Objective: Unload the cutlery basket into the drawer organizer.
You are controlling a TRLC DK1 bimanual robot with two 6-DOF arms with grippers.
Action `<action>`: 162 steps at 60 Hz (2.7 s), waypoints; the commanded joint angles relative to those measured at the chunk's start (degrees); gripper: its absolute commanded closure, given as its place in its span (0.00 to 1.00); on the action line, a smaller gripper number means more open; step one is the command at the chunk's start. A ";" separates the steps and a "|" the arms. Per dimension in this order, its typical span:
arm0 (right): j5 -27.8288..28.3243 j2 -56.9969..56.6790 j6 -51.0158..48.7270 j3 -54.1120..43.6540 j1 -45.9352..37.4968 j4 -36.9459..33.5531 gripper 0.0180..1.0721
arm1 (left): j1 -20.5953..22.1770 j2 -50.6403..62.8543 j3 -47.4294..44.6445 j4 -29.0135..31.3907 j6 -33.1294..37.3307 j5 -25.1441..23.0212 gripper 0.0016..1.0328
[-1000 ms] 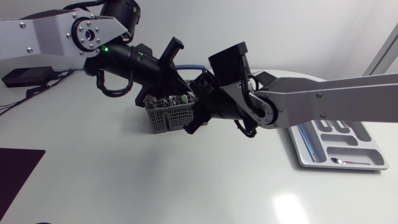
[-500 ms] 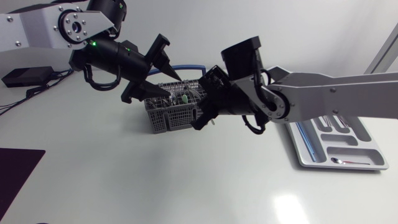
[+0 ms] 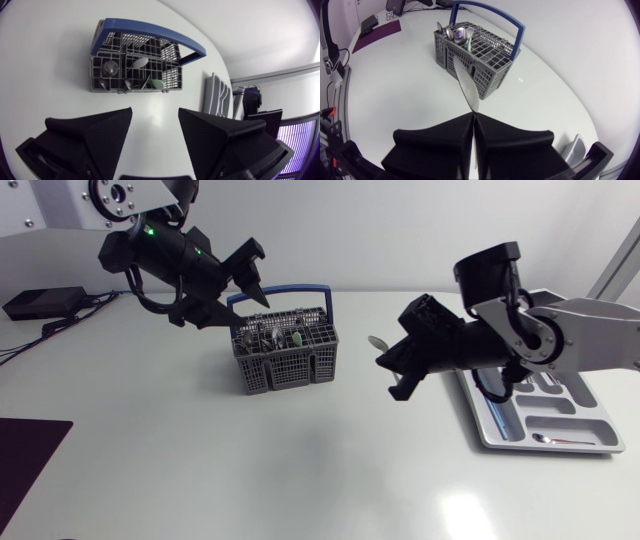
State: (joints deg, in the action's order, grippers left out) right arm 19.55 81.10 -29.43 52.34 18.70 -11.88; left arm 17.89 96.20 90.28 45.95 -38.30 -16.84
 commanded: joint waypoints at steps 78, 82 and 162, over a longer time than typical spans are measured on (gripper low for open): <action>0.93 9.34 -66.02 5.23 -43.40 -26.97 0.95 | -0.66 11.90 6.49 8.63 -8.81 6.38 0.33; 0.49 11.36 -68.30 6.73 -45.68 -27.76 0.95 | -0.58 11.81 6.66 8.71 -10.56 7.00 0.33; -11.55 21.29 -79.20 12.88 -53.33 -22.13 0.51 | 0.83 10.94 0.07 0.01 -18.65 12.62 0.15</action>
State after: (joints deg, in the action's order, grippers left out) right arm 6.44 104.27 -109.47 65.89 -35.46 -34.70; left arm 19.20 107.22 93.10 46.96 -55.53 -4.97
